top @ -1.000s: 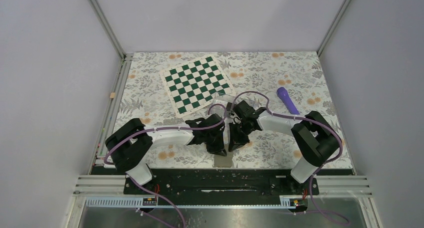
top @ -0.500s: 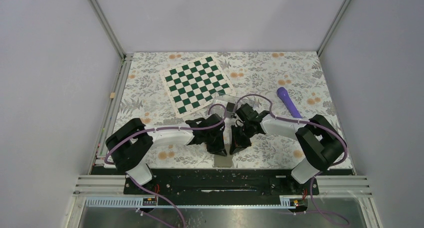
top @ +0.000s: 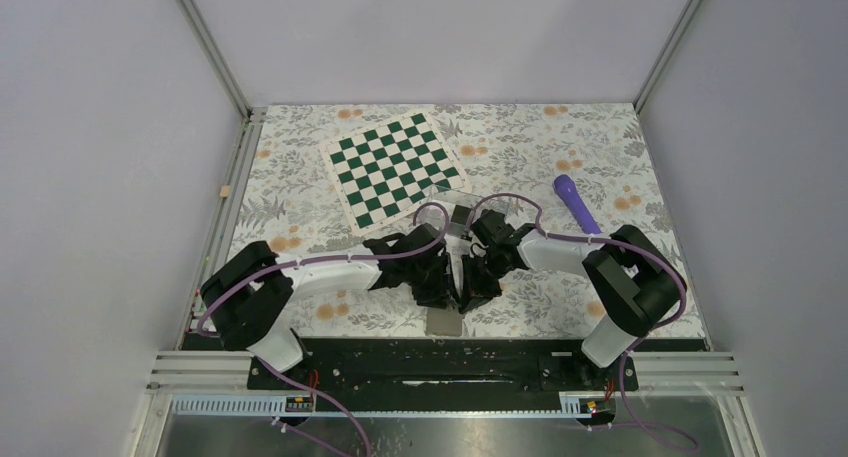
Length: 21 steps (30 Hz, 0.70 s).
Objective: Put the credit cards into the card holder
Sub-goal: Close the card holder at the center of the board.
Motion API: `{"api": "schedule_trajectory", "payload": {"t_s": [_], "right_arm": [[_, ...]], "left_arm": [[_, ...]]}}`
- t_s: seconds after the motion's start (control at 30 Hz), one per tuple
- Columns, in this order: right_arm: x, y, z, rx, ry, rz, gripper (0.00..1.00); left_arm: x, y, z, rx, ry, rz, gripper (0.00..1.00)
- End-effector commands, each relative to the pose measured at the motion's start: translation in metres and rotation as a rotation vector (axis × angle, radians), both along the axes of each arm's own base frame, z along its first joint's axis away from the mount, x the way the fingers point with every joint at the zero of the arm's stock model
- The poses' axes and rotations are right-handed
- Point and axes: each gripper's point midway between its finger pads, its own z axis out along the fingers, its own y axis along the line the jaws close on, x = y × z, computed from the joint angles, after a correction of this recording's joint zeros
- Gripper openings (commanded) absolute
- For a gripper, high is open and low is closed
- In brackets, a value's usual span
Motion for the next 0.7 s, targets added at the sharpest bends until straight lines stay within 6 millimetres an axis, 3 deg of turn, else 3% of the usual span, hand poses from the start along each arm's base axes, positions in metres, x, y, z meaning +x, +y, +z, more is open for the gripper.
{"api": "schedule_trajectory", "payload": {"t_s": [0.0, 0.17, 0.43, 0.67], "right_arm": [[-0.006, -0.007, -0.014, -0.056, 0.005, 0.017, 0.0], [-0.006, -0.006, -0.012, -0.054, 0.006, 0.017, 0.0], [-0.005, -0.004, -0.01, -0.049, 0.008, 0.018, 0.0], [-0.005, -0.002, -0.009, -0.042, 0.008, 0.02, 0.0]], "left_arm": [[0.007, 0.004, 0.011, -0.017, -0.034, 0.025, 0.39], [0.004, 0.001, 0.007, -0.018, -0.016, -0.001, 0.27], [0.001, 0.001, -0.002, -0.007, 0.005, -0.013, 0.19], [0.002, 0.011, -0.012, 0.058, 0.005, -0.009, 0.31]]}}
